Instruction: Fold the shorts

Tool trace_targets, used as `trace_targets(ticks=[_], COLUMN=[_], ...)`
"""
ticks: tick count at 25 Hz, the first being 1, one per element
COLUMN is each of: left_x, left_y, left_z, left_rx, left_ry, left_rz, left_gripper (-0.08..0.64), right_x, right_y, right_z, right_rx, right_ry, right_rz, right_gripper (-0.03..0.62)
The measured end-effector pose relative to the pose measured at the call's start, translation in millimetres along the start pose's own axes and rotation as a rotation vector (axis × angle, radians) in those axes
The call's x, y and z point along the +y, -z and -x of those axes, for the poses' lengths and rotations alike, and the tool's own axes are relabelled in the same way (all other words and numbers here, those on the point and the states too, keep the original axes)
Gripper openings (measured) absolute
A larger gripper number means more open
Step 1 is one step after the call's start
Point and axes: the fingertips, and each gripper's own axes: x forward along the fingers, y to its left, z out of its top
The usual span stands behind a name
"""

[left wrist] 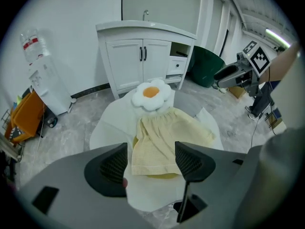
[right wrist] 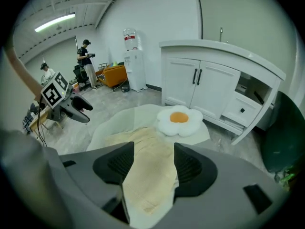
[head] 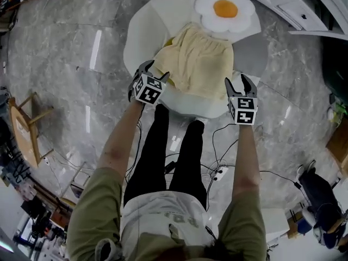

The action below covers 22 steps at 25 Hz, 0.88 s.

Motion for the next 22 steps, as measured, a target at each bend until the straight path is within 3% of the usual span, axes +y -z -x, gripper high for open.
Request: trace_targets(ticks=[4,12,15,18,22], left_x=[23.3,56.0,66.5,68.2,65.5], left_y=[17.9,70.9,82.7,89.6,103.8], left_z=[-51.8,-139.7,-161.8,-178.4,-193.8], left_rx=[0.031,0.135,0.147,0.160,0.207], left_ry=[0.025,0.084,0.086,0.090,0.099], left_rz=[0.010,0.041,0.051,0.023,-0.031], left_gripper=[0.302,0.305,0.305,0.305,0.305], right_x=[18.8,53.0,56.2,57.8,67.2], right_y=[0.4,-31.0,-41.3,-46.2,-45.6], right_z=[-64.8,-208.2,-261.7,-304.7,-346.9], right_rx=[0.053,0.125,0.138,0.151,0.192], right_ry=[-0.053,-0.191,-0.226,-0.256,-0.285], right_rz=[0.111,0.477,0.560,0.616,0.790], right_gripper=[0.272,0.272,0.272,0.267,0.241])
